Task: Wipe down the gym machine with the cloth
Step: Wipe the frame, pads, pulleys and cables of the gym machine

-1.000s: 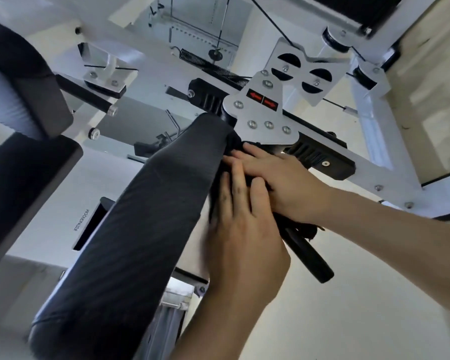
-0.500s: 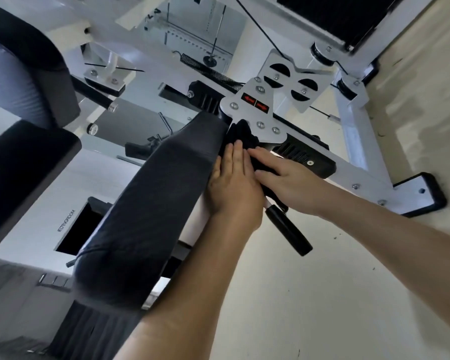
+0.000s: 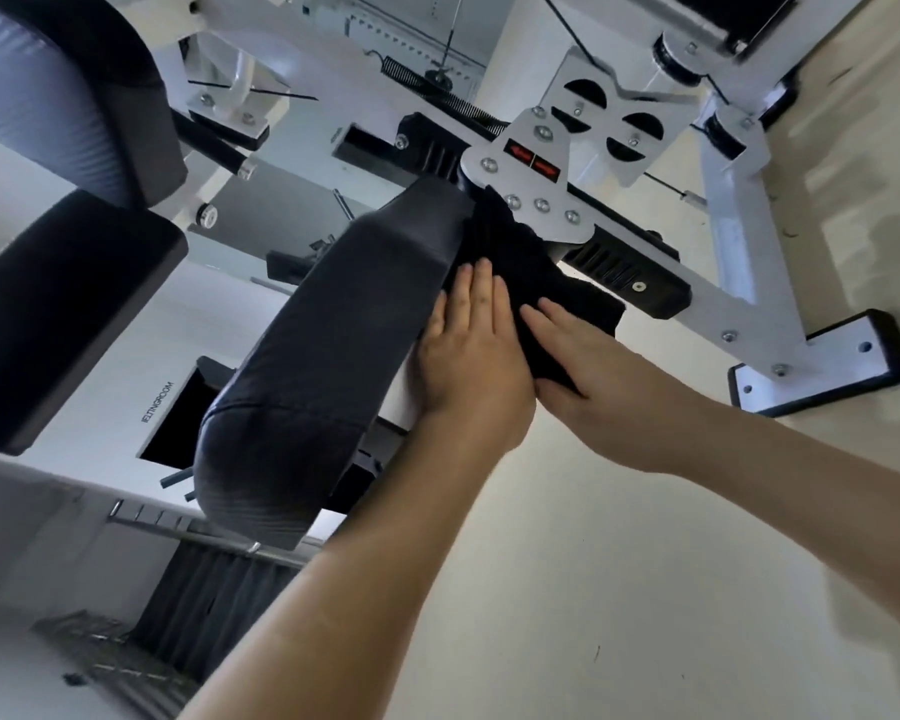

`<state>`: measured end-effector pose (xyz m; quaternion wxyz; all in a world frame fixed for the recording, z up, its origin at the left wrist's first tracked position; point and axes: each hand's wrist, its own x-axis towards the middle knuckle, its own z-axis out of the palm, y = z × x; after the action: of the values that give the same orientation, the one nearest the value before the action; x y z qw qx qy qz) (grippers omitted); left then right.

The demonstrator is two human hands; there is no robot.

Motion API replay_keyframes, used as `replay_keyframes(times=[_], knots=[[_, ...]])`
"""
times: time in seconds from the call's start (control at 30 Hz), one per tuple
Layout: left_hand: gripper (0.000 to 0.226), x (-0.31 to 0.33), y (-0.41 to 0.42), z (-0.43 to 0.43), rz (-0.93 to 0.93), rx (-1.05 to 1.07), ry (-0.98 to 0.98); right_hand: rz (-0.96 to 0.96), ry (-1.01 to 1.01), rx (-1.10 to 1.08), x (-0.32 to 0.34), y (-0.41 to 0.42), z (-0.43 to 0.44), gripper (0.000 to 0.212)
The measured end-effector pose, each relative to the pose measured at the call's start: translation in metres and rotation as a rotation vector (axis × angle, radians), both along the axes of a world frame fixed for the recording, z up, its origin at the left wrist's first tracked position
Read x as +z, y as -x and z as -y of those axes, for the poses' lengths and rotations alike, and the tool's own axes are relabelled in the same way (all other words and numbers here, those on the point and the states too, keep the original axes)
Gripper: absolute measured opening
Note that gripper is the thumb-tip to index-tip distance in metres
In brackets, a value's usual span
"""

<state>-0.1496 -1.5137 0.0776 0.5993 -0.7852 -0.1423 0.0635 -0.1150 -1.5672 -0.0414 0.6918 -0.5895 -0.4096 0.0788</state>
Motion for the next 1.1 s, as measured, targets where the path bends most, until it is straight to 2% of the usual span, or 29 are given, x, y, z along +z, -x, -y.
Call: replay_keyframes(times=[0.07, 0.2, 0.3, 0.43, 0.57, 0.67, 0.8, 0.97, 1.1], knots=[[0.080, -0.001, 0.023, 0.001, -0.036, -0.031, -0.024, -0.057, -0.067, 0.038, -0.006, 0.004, 0.003, 0.065], [0.081, -0.001, 0.079, 0.004, -0.073, -0.065, -0.005, 0.000, -0.108, -0.009, -0.006, 0.006, 0.006, 0.058], [0.080, -0.001, 0.037, 0.000, -0.036, -0.086, -0.013, -0.036, -0.122, -0.063, -0.008, 0.007, 0.005, 0.053], [0.081, -0.002, -0.016, -0.001, -0.019, -0.024, 0.084, -0.257, -0.212, -0.028, -0.011, 0.007, 0.004, 0.044], [0.080, 0.000, -0.016, -0.006, 0.005, -0.055, 0.153, -0.375, -0.269, 0.107, -0.004, -0.005, -0.001, 0.062], [0.077, -0.001, -0.040, -0.010, 0.037, -0.043, 0.186, -0.402, -0.278, 0.185, 0.003, -0.019, -0.005, 0.063], [0.074, -0.005, -0.087, -0.016, 0.068, 0.029, 0.191, -0.420, -0.267, 0.168, 0.000, -0.039, -0.005, 0.051], [0.074, -0.022, -0.127, -0.024, 0.137, 0.087, 0.204, -0.367, -0.139, 0.113, -0.023, -0.056, 0.002, 0.062], [0.063, -0.017, -0.150, -0.032, 0.063, 0.083, 0.242, -0.376, -0.097, 0.050, -0.035, -0.077, 0.002, 0.065]])
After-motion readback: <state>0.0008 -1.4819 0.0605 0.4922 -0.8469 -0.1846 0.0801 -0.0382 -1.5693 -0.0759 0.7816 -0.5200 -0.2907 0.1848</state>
